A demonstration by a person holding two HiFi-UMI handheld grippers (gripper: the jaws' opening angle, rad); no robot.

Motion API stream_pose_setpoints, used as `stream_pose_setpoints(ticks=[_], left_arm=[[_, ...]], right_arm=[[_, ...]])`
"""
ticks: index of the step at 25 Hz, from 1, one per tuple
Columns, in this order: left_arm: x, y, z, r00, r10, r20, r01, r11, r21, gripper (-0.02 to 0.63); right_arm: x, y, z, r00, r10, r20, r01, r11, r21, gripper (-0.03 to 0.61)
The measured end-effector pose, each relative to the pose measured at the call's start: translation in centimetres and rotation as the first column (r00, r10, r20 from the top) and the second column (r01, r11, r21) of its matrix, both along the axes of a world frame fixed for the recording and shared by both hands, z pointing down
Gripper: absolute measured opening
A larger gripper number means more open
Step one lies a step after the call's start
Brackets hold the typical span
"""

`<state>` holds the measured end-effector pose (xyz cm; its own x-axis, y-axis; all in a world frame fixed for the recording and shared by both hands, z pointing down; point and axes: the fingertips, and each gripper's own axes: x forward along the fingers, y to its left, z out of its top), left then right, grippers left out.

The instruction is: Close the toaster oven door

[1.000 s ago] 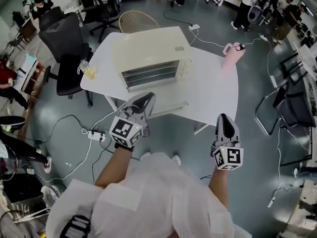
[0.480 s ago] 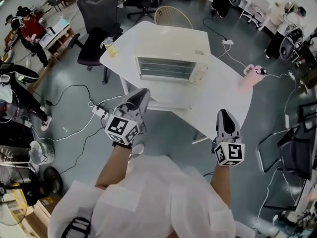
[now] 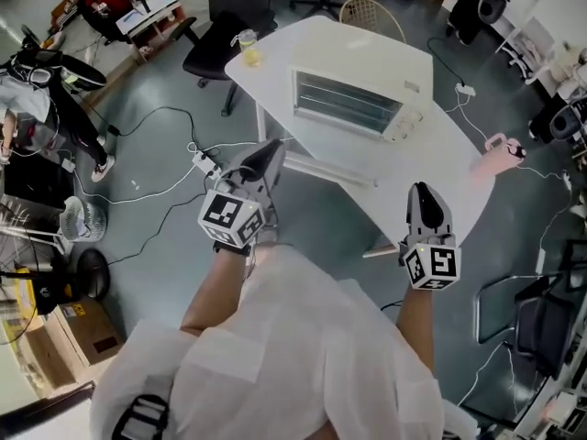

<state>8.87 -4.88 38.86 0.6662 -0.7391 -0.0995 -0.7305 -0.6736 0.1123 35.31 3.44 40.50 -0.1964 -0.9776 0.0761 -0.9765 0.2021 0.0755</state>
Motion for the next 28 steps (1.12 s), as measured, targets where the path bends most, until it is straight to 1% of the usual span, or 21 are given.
stream_pose_setpoints(ticks=[4,7,11,15,19,21,23,25,28], left_arm=[[-0.5,-1.0,0.0,1.000,-0.017,0.017,0.016,1.000,0.017,0.023],[-1.0,-0.3,0.8,1.000,-0.006,0.017,0.006,1.000,-0.008,0.023],[-0.9,-0.6,-0.1,1.000,0.009,0.012,-0.009,1.000,0.014,0.023],[-1.2,-1.3,0.1,1.000,0.015,0.016,-0.015,1.000,0.016,0.023],[-1.5,-1.9,0.4,1.000,0.019,0.022,-0.019,1.000,0.013,0.023],[-1.7,-2.3,0.2,1.000,0.026,0.009,-0.026,1.000,0.012,0.023],[-1.9,-2.6,0.1,0.999,0.032,-0.001,-0.032,0.999,0.011,0.023],[-2.1,-3.0,0.4,0.999,0.041,0.004,-0.041,0.999,0.011,0.023],[-2.3,-3.5,0.7,0.999,0.050,0.008,-0.051,0.999,0.015,0.023]], right_arm=[[-0.9,-1.8,0.5,1.000,-0.027,-0.003,0.027,1.000,0.013,0.052],[-1.7,-1.2,1.3,0.999,-0.038,-0.006,0.038,0.999,-0.016,0.054],[-2.2,-1.8,0.8,0.996,-0.068,-0.058,0.068,0.998,-0.007,0.069],[-3.4,-2.8,1.4,0.991,-0.096,-0.091,0.095,0.995,-0.018,0.078],[-4.2,-3.5,1.9,0.990,-0.104,-0.094,0.102,0.994,-0.024,0.081],[-4.6,-4.0,1.9,0.989,-0.111,-0.102,0.109,0.994,-0.030,0.089],[-5.2,-4.5,2.4,0.985,-0.125,-0.122,0.121,0.992,-0.042,0.094],[-5.9,-4.9,3.1,0.978,-0.140,-0.153,0.132,0.989,-0.061,0.095],[-7.0,-5.4,4.1,0.960,-0.169,-0.225,0.152,0.984,-0.089,0.106]])
